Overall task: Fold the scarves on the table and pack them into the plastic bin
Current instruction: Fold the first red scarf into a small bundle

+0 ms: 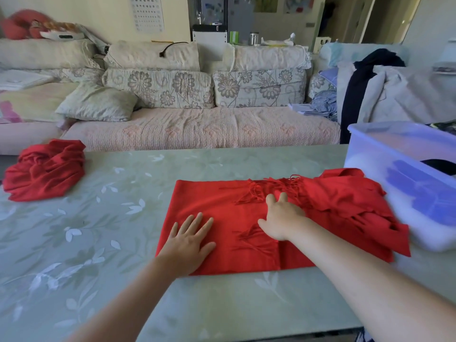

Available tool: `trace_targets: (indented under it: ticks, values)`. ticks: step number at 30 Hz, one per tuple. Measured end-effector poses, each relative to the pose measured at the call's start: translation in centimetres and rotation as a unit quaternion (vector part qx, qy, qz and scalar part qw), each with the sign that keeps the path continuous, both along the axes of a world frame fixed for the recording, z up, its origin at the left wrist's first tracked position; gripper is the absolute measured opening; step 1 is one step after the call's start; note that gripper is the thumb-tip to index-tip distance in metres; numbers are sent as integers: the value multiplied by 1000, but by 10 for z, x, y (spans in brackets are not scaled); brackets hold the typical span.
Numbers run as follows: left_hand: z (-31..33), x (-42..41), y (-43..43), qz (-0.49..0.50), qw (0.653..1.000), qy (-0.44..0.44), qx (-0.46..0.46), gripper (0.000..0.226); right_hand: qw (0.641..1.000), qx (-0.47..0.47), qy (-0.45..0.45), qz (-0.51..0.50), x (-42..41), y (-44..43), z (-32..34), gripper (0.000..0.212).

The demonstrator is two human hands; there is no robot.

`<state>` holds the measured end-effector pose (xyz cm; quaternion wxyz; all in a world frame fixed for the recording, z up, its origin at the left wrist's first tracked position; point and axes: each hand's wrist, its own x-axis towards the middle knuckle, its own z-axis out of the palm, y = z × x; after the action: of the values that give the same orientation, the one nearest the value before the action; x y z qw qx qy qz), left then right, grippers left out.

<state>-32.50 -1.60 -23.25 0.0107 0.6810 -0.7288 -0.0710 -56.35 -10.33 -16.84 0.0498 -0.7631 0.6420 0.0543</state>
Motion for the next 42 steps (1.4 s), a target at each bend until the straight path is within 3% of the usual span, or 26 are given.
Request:
trace_targets:
  ticks: [2, 5, 10, 12, 16, 19, 21, 23, 27, 30, 37, 42]
  values:
    - [-3, -1, 4, 6, 1000, 0, 9, 95, 1000, 23, 16, -11, -2, 10, 1, 71]
    - [-3, -1, 5, 4, 1000, -5, 6, 100, 996, 84, -8, 32, -2, 27, -2, 65]
    - [-1, 5, 5, 44, 999, -22, 7, 124, 994, -7, -78, 78, -11, 30, 9, 43]
    - [3, 7, 3, 45, 998, -32, 10, 128, 995, 18, -50, 79, -14, 26, 9, 37]
    - [16, 12, -11, 48, 997, -17, -56, 99, 995, 64, 14, 80, -12, 17, 9, 33]
    - [22, 19, -29, 60, 993, 14, -99, 82, 998, -20, -36, 51, -2, -5, 17, 43]
    - [21, 24, -44, 51, 991, 23, -118, 58, 991, -91, -96, 36, 5, -22, 14, 30]
    - [20, 27, -59, 41, 990, 31, -134, 48, 983, -138, -107, 58, 11, -41, 1, 27]
    - [15, 29, -87, 37, 995, 20, -87, 62, 980, -108, -21, 166, 24, -76, -31, 56]
    - [2, 41, -100, 43, 998, -11, -44, 70, 983, -52, -6, 178, 28, -98, -44, 70]
    - [-6, 53, -106, 94, 995, 13, 4, 76, 997, 7, -7, 79, 9, -132, -57, 81]
    - [-1, 53, -97, 107, 993, 37, -30, 70, 989, -69, 5, 132, 32, -121, -39, 74]
